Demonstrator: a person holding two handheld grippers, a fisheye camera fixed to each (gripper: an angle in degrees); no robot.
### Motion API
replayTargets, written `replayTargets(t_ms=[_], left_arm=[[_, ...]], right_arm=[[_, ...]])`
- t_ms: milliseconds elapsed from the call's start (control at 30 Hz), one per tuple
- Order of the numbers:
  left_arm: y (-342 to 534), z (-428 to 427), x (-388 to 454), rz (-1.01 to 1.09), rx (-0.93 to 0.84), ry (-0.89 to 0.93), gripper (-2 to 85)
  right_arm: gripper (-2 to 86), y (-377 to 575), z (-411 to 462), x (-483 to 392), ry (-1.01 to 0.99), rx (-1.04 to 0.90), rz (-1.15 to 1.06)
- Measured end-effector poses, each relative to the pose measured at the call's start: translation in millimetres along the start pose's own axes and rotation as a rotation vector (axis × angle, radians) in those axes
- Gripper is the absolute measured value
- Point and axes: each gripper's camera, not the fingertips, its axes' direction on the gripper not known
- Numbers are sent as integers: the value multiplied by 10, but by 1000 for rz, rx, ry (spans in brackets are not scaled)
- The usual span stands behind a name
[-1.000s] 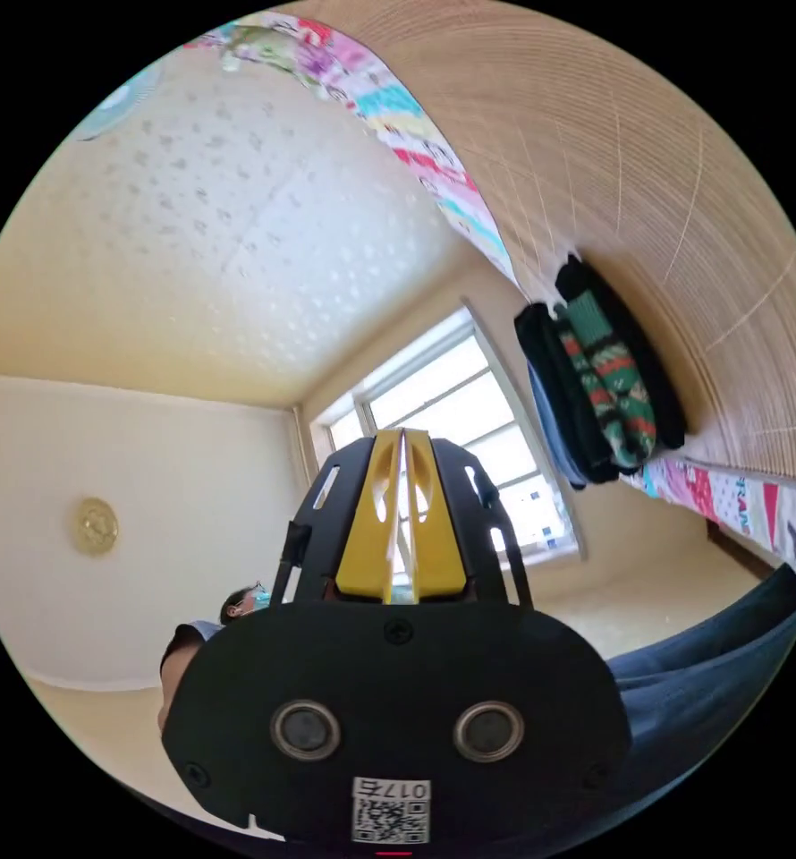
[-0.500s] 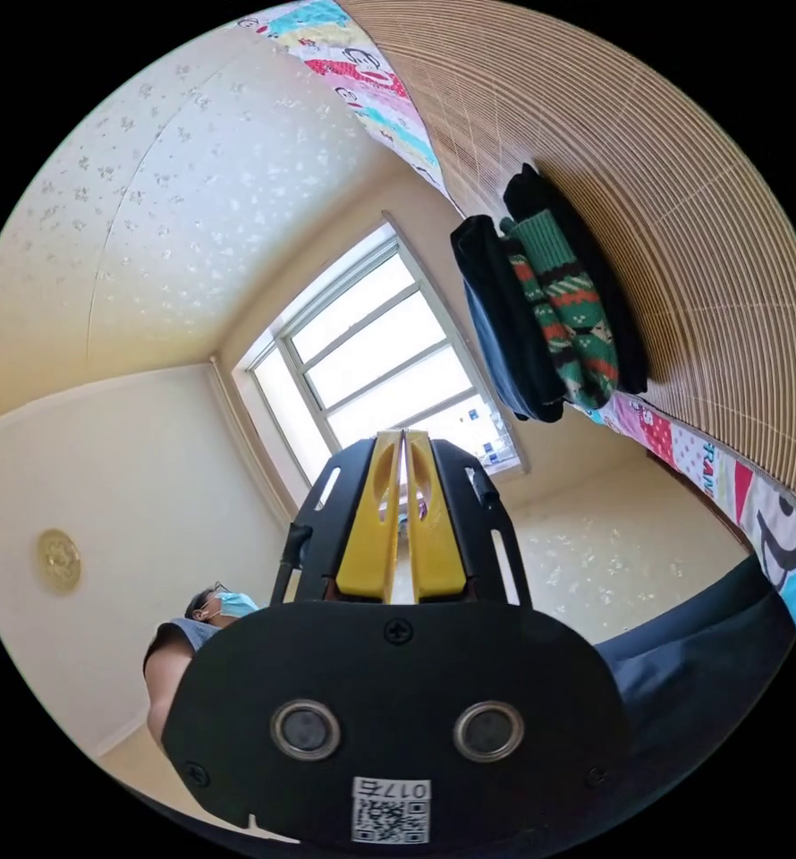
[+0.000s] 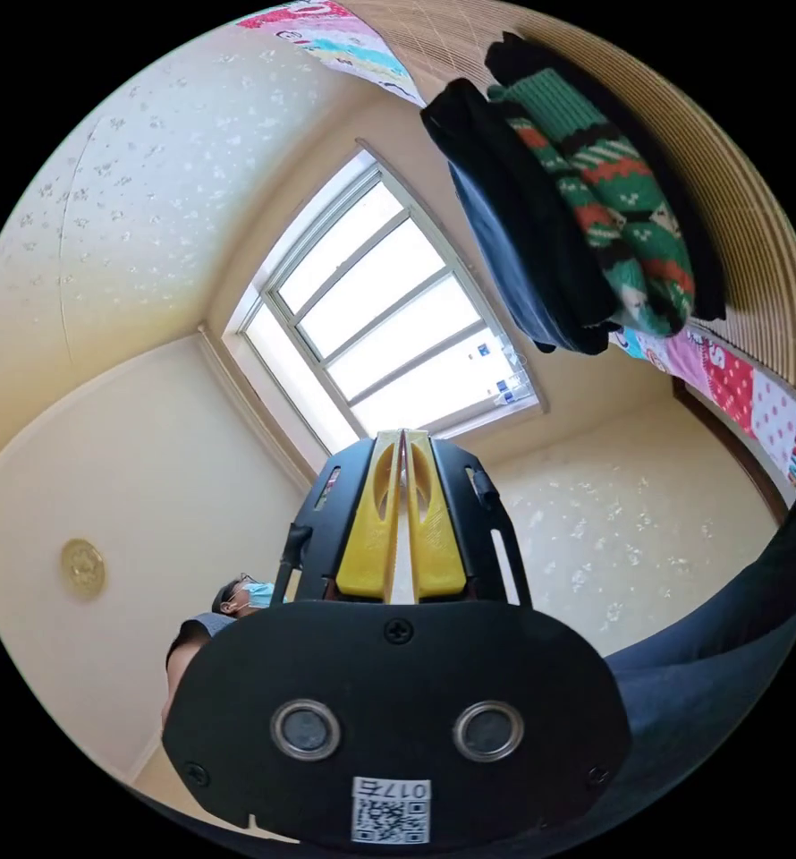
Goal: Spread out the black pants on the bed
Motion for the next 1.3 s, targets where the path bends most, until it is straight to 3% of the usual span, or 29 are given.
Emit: replayTargets(t_ms=[367, 500, 633, 767, 900, 1067, 1300], left_arm=[[105, 618, 1281, 131, -135, 72, -10], [165, 561, 1692, 191, -104, 69, -10], [360, 386, 1664, 122, 42, 31, -10], [622, 623, 1460, 54, -9, 38, -10], [844, 937, 1156, 2, -80, 125, -10], [1120, 1048, 924, 6, 12, 135, -10], [1315, 1771, 1013, 99, -14, 101, -10]], right_arm=[[5, -281, 457, 1097, -28, 84, 32], [6, -625, 848, 1321, 17, -20, -28], [6, -820, 957, 1371, 13, -52, -89], [5, -1027, 724, 1341, 32, 20, -150], [5, -1406, 367, 1356, 194, 176, -191], [9, -1966, 349, 1484, 461, 361, -145], [61, -3251, 1097, 1658, 1179, 260, -308]])
